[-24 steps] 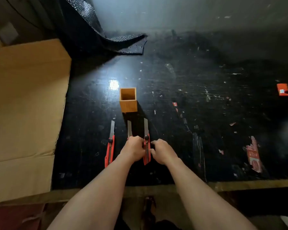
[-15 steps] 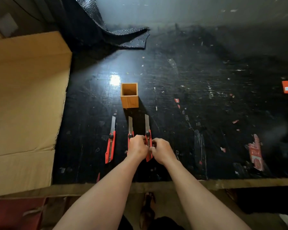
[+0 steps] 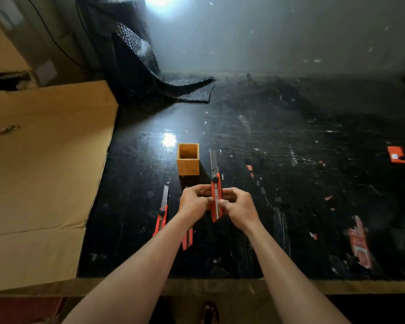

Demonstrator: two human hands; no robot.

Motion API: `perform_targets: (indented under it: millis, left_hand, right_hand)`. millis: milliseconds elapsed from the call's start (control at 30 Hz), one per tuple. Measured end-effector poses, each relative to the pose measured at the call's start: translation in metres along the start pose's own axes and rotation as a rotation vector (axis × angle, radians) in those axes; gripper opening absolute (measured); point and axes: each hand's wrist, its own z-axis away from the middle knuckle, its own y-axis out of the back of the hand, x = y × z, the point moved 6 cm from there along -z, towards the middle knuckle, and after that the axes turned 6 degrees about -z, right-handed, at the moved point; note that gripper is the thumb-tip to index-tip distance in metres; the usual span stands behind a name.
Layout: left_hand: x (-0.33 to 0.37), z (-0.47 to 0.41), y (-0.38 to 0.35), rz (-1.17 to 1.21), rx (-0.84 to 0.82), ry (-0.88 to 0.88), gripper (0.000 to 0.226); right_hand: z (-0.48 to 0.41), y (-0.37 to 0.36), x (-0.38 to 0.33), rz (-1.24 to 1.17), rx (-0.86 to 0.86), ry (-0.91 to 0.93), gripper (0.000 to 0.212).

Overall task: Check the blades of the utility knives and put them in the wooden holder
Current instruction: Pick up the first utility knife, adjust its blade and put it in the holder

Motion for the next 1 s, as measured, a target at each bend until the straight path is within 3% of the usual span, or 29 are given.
perform_targets:
  millis: [333, 567, 700, 1000]
  left_hand:
    - [0.087, 0.011, 0.074, 0.215, -0.018, -0.142, 0.044]
    - [0.142, 0.021, 0.114, 0.240, -0.023, -0.259, 0.050]
    - [0.165, 0.030, 0.125, 0.197, -0.003, -0.325, 0.050]
    - [0.189, 0.036, 0.125, 0.212, 0.034, -0.366, 0.051]
  right_hand:
    - [-0.009, -0.017, -0.116, -0.162, -0.122, 0.220, 0.021]
    - [-0.025, -0.016, -0.203, -0.035, -0.016, 0.467, 0.035]
    - [-0.028, -0.015, -0.243, 0.129, 0.013, 0.571, 0.027]
    - [-0.024, -0.007, -0.263, 0.263, 0.075, 0.665, 0.021]
